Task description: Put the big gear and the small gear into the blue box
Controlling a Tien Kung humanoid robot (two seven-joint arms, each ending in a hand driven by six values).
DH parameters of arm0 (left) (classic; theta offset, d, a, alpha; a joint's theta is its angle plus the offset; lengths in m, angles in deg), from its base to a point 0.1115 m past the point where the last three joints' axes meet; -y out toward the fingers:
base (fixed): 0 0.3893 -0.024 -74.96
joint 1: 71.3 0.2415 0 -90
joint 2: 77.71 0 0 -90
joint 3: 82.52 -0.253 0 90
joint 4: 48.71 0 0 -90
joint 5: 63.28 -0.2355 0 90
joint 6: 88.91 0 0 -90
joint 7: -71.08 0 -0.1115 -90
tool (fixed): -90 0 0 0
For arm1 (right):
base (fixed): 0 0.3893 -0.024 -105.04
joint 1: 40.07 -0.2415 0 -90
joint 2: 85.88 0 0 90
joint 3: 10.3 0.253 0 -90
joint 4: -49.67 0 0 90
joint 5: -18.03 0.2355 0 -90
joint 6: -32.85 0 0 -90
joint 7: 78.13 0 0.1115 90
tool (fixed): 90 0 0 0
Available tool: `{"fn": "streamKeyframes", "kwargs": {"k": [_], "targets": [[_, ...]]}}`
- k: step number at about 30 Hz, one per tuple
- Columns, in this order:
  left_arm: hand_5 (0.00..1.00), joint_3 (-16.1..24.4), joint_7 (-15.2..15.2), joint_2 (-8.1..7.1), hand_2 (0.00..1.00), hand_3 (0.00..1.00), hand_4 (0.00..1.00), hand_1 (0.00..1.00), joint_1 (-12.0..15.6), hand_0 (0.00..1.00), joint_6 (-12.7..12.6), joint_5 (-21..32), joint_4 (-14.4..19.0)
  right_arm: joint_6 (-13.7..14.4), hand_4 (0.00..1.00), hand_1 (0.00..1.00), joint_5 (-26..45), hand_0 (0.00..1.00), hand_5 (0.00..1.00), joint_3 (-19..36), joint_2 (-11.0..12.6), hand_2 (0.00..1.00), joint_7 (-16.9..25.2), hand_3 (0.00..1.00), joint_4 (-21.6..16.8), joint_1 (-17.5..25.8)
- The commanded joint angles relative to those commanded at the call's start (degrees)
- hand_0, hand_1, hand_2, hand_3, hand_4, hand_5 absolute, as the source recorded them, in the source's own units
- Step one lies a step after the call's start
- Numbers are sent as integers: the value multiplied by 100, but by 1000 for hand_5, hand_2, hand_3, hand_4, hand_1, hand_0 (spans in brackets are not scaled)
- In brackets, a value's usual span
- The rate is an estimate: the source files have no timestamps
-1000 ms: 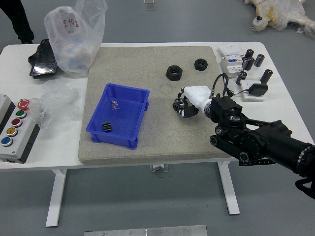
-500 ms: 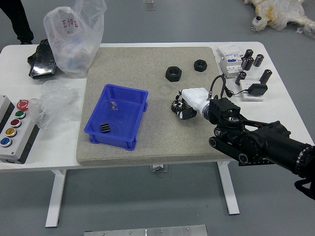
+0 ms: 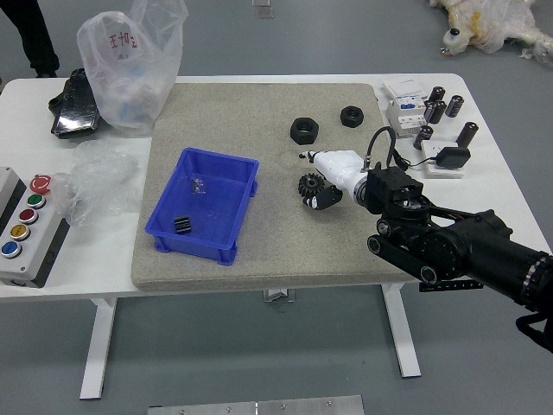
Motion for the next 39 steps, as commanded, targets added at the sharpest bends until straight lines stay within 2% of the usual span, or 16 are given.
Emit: {"fn": "streamKeyframes", "kwargs": {"k": [7,8,14,15,20,21,29,35,38,39], "targets": [[642,-6,-27,2,622,760,661,683,-15,763,-3,20,2,-19,845,605,124,344,341,-203,-52,910,-92,972,94,-2],[658,-7,-32,1,618,759,662,681,-15,761,-2,22,2,-14,774,573,144,338,315,-238,-58,726,-114,821,95,2],[658,-3,-61,-1,618,759,662,681,-3,761,-5,37,6,148,774,573,198,338,315,-388,-78,726,-213,821,42,27],[690,-4,-70,-1,618,766,663,679,-1,759,-10,43,7,208,422,455,213,309,66,-407,-79,421,-221,511,25,30],[690,-27,-124,-3,618,766,663,679,-4,759,-29,67,10,372,422,455,325,309,66,-475,-81,421,-211,511,14,46],[686,-31,-136,-4,616,766,658,679,-5,757,-35,71,11,399,345,443,338,306,36,-484,-82,354,-208,456,17,52],[700,-58,-215,-2,615,761,647,678,3,754,-84,105,11,613,321,440,209,312,13,-348,-26,334,-150,453,-94,63],[709,-46,-216,3,615,757,643,677,38,754,-114,123,17,626,316,438,-424,309,12,274,152,329,-272,451,-783,95],[709,-3,-194,2,615,757,643,677,67,754,-112,77,20,648,316,438,-725,309,12,482,149,329,-315,451,-1178,76],[719,12,-187,1,615,761,653,676,75,752,-110,58,21,665,355,455,-786,335,2,491,115,370,-319,455,-1290,63]]}}
